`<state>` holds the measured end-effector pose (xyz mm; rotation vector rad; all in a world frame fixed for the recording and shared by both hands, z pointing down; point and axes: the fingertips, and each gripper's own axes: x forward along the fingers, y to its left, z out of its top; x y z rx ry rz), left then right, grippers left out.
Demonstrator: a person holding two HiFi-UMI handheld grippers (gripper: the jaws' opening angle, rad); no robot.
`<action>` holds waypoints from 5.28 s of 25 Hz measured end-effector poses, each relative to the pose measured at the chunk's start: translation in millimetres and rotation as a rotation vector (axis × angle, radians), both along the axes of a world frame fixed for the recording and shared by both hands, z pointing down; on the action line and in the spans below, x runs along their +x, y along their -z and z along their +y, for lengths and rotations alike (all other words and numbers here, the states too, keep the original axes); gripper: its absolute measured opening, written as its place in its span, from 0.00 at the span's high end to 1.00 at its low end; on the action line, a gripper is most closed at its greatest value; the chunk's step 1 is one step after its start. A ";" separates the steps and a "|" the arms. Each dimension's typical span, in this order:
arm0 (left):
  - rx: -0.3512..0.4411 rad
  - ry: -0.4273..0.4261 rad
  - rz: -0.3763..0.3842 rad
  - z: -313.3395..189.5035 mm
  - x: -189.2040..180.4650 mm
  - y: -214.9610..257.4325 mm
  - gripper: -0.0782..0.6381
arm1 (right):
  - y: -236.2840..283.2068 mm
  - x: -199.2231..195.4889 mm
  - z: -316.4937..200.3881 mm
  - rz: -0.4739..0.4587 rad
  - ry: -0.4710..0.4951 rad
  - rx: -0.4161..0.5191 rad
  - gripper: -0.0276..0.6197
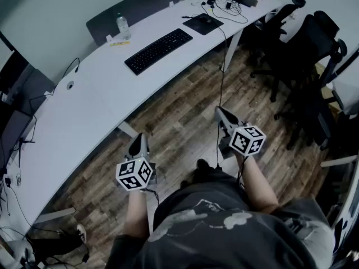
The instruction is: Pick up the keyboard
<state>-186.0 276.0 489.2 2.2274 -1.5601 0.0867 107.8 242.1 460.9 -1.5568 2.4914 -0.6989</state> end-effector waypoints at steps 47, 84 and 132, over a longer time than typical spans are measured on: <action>-0.098 0.133 -0.129 -207.7 99.0 -17.8 0.89 | -52.5 115.9 -287.6 -0.112 0.126 -0.112 0.96; -0.265 -0.265 -0.530 -418.0 46.4 -65.7 0.21 | -71.8 -2.9 -492.6 -0.011 0.251 -0.217 0.96; -0.836 -0.889 -0.728 -499.0 38.7 -177.4 0.07 | -82.7 -100.8 -593.0 0.053 0.358 -0.276 0.96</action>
